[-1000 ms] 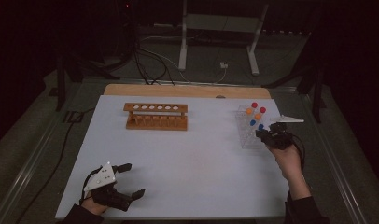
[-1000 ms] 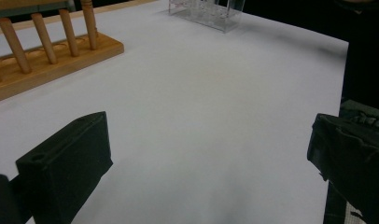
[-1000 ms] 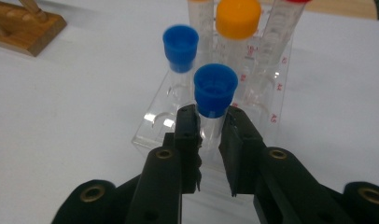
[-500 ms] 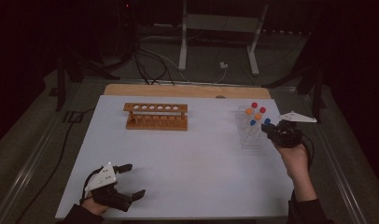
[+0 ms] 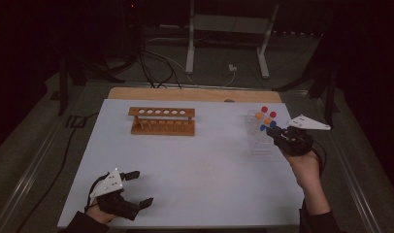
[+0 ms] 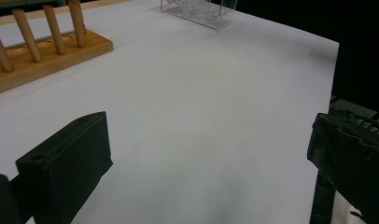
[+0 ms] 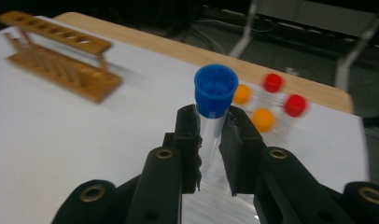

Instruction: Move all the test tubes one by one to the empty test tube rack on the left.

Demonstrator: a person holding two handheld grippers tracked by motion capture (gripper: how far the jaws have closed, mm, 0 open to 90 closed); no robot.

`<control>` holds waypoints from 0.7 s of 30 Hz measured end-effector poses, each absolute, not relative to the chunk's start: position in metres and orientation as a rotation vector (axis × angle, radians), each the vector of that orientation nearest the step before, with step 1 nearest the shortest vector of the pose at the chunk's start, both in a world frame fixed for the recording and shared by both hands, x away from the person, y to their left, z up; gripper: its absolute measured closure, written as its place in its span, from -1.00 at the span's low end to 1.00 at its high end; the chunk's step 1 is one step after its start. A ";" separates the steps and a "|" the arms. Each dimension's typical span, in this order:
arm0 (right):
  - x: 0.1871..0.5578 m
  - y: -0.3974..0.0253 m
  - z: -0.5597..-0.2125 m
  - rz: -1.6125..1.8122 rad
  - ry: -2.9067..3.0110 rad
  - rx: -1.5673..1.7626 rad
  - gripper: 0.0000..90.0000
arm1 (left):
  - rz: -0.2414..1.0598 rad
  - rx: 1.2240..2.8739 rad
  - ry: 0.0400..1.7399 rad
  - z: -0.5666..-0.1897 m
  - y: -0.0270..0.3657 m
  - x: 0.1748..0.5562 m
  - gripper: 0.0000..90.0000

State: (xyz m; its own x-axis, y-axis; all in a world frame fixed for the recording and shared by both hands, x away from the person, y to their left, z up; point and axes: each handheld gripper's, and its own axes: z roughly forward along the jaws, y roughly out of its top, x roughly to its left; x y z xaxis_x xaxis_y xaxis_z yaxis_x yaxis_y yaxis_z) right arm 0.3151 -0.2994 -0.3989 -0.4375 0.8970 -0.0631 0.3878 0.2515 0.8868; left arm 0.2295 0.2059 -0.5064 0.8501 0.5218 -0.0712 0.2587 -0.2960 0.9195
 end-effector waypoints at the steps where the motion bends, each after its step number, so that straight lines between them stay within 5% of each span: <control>1: 0.314 -0.291 -0.400 1.143 1.977 1.140 0.70 | 0.289 1.893 0.581 -0.506 0.205 0.230 -0.99; 21: 0.307 -0.227 -0.429 1.145 2.248 0.982 0.70 | 0.145 1.944 0.514 -0.481 0.174 0.252 -0.99</control>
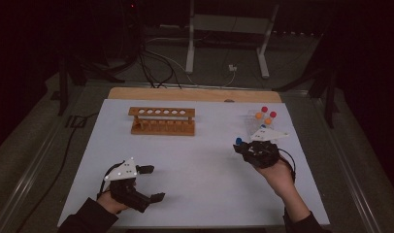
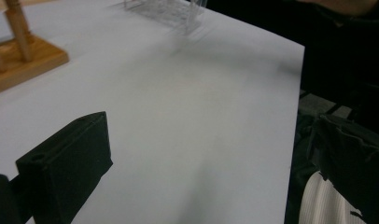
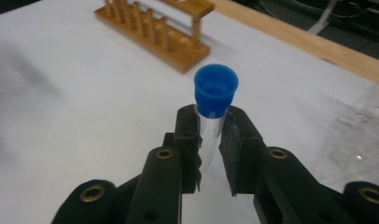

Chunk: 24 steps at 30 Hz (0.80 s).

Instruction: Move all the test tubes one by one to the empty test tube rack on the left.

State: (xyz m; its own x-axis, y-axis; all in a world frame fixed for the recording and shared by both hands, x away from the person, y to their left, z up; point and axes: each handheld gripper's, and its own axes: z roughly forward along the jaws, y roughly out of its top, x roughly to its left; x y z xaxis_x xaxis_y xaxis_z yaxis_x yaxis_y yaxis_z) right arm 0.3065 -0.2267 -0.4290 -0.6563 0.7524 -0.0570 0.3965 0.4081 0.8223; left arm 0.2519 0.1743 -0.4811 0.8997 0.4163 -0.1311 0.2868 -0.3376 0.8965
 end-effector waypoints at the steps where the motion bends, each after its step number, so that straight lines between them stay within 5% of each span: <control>1: 0.307 -0.227 -0.429 1.145 2.248 0.982 0.70 | 0.145 1.946 0.510 -0.479 0.172 0.254 -0.99; 17: 0.296 -0.193 -0.445 1.132 2.384 0.871 0.70 | 0.102 1.933 0.403 -0.441 0.120 0.278 -0.92; 24: 0.291 -0.182 -0.449 1.133 2.425 0.830 0.70 | 0.135 1.908 0.379 -0.425 0.097 0.291 -0.58</control>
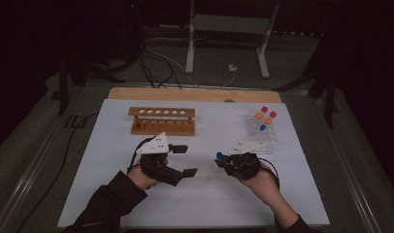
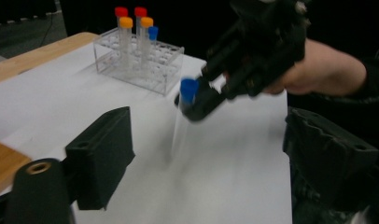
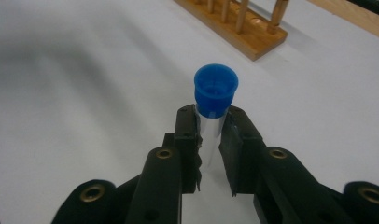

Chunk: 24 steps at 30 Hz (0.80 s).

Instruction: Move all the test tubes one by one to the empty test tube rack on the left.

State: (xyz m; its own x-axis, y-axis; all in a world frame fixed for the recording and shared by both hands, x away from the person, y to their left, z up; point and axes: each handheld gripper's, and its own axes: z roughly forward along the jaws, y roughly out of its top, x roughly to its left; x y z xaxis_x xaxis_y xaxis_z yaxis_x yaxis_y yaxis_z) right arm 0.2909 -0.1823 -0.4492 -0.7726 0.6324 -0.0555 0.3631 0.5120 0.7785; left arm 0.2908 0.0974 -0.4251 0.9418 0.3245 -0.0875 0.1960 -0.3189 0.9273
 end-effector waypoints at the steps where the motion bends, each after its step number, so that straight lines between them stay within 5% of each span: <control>1: 0.291 -0.182 -0.449 1.133 2.425 0.830 0.70 | 0.139 1.905 0.373 -0.424 0.094 0.292 -0.58; 24: 0.286 -0.174 -0.449 1.154 2.448 0.792 0.70 | 0.190 1.972 0.365 -0.441 0.032 0.314 0.36</control>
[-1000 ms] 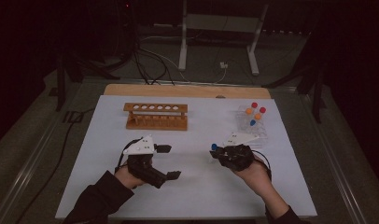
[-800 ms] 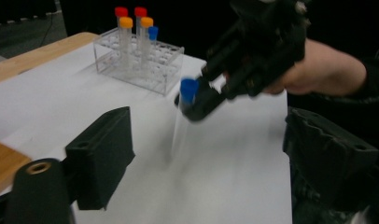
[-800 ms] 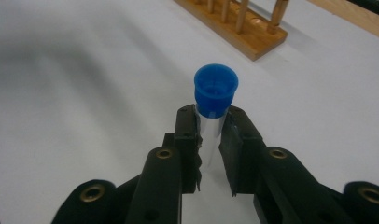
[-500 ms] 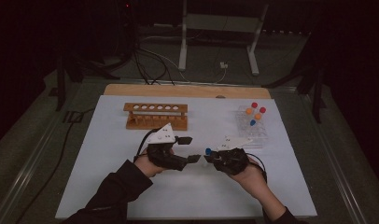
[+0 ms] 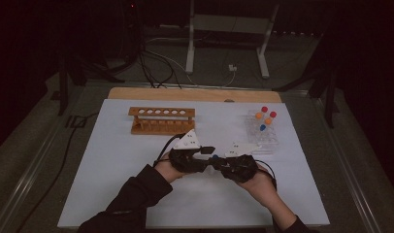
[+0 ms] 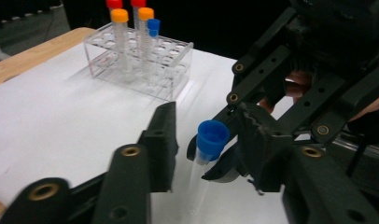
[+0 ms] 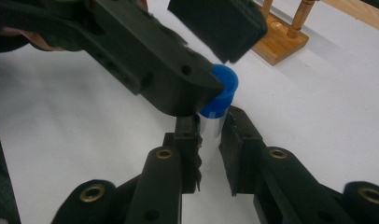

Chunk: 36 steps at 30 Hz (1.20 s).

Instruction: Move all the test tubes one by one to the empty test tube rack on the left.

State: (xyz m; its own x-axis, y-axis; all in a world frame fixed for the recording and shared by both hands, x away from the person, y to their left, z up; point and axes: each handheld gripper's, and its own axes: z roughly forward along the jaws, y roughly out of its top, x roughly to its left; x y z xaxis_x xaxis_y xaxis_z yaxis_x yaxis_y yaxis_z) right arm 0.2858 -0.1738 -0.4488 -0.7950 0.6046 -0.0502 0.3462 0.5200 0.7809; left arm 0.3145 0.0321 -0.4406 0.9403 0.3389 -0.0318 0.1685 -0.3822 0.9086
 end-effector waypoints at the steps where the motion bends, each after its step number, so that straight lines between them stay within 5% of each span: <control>1: 0.286 -0.174 -0.449 1.153 2.448 0.793 0.70 | 0.193 1.980 0.366 -0.442 0.031 0.315 0.40; 7: 0.286 -0.175 -0.448 1.157 2.440 0.800 0.70 | 0.208 2.004 0.341 -0.443 0.029 0.314 0.67; 16: 0.286 -0.175 -0.448 1.179 2.438 0.798 0.66 | 0.228 1.992 0.330 -0.442 0.031 0.313 0.72; 21: 0.286 -0.178 -0.447 1.190 2.405 0.825 0.24 | 0.263 1.978 0.350 -0.433 0.039 0.316 0.72; 22: 0.287 -0.180 -0.446 1.201 2.393 0.845 -0.05 | 0.287 1.962 0.372 -0.430 0.045 0.319 0.72; 25: 0.289 -0.183 -0.445 1.221 2.365 0.877 -0.37 | 0.330 1.946 0.403 -0.423 0.055 0.325 0.72; 36: 0.289 -0.194 -0.438 1.298 2.245 0.935 -0.86 | 0.459 1.874 0.501 -0.398 0.083 0.352 0.72</control>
State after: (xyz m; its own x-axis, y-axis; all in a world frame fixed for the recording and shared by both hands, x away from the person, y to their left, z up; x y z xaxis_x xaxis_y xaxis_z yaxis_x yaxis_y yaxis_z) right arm 0.2891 -0.1936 -0.4376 -0.7051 0.7091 0.0022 0.3555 0.3508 0.8664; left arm 0.3521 0.0830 -0.3978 0.8362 0.5432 0.0757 0.1234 -0.3208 0.9391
